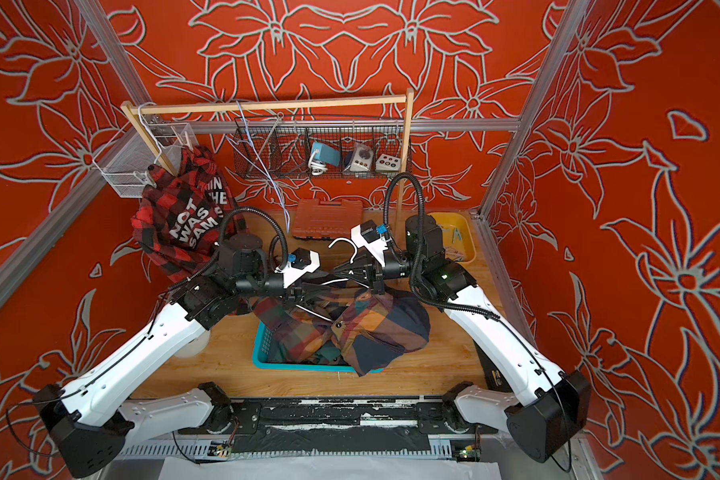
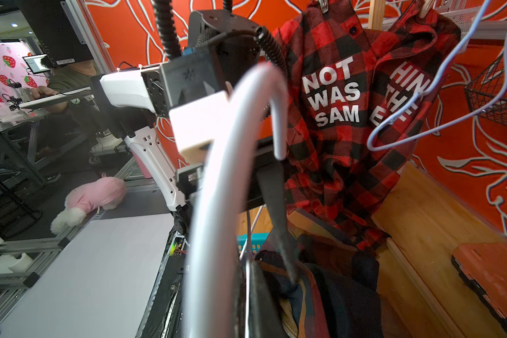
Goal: Remove the clothespins securing long-sleeve shirts to the hanger
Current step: Remove the long-sleeve shirt from the hanger.
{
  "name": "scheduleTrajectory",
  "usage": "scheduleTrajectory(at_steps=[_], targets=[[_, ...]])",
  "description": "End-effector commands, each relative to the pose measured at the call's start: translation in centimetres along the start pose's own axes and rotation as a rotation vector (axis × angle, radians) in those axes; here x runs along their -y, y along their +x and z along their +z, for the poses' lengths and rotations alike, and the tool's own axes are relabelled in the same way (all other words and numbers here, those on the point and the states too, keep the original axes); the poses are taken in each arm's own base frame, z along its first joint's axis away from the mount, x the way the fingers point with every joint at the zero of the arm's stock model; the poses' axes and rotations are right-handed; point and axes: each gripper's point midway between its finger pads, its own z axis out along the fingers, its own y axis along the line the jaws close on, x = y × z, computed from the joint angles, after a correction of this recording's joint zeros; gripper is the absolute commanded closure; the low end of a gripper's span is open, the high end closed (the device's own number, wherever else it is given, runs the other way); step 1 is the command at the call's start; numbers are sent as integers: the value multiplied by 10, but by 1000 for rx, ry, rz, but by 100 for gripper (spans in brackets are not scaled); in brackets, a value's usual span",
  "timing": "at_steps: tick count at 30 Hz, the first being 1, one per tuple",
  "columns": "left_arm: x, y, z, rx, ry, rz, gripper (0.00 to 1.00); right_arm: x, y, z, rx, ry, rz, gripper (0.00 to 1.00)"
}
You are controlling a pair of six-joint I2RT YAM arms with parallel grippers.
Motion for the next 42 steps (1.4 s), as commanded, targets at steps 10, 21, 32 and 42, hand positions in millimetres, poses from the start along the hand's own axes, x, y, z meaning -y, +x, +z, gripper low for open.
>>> scheduleTrajectory(at_steps=[10, 21, 32, 42], targets=[[-26, 5, -12, -55, -215, 96, 100, 5, 6, -3, -28, 94, 33, 89], [-65, -1, -43, -71, -474, 138, 100, 32, 70, -30, -58, 312, 231, 52], [-91, -43, -102, 95, -631, 142, 100, 77, 119, -96, 11, 625, 529, 47], [-74, -78, -98, 272, -500, 131, 100, 59, 162, -159, -104, 1001, 745, 38]])
